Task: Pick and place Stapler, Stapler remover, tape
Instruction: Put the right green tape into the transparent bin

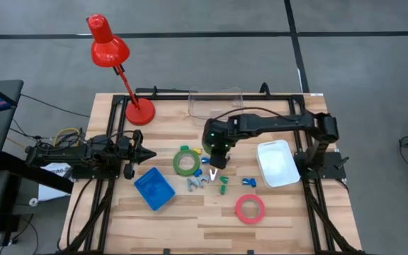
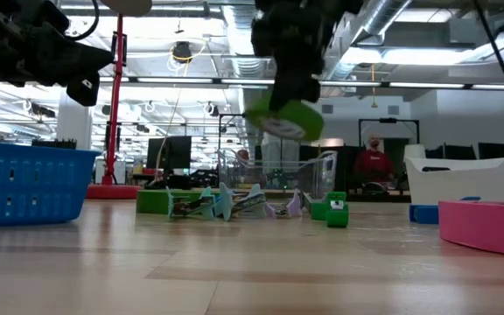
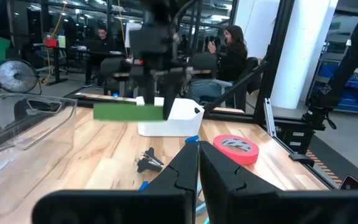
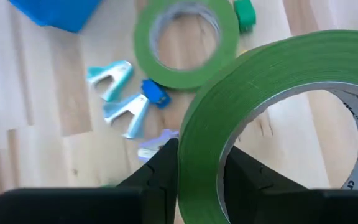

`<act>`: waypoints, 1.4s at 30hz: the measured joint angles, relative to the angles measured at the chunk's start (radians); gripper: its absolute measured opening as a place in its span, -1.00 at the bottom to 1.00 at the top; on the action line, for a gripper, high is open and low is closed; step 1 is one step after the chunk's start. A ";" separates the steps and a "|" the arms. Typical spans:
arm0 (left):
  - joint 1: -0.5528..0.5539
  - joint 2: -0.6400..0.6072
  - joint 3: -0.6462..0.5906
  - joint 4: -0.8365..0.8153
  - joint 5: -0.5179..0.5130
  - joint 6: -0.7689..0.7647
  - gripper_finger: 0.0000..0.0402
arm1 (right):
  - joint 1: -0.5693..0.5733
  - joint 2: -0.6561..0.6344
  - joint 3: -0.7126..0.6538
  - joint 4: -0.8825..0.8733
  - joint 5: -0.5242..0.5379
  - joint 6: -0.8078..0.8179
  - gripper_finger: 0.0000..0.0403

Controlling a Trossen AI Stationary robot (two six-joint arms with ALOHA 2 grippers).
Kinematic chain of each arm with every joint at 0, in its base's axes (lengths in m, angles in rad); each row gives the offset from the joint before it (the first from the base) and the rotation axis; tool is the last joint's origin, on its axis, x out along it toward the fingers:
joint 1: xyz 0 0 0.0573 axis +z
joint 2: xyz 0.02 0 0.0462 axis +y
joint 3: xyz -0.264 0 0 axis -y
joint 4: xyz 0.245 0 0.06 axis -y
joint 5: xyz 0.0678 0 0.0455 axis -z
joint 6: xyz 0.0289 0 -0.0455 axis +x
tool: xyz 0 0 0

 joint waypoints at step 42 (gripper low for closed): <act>0.000 0.000 0.000 0.009 0.000 0.000 -0.96 | -0.457 -0.066 0.001 0.175 0.007 -0.187 -0.58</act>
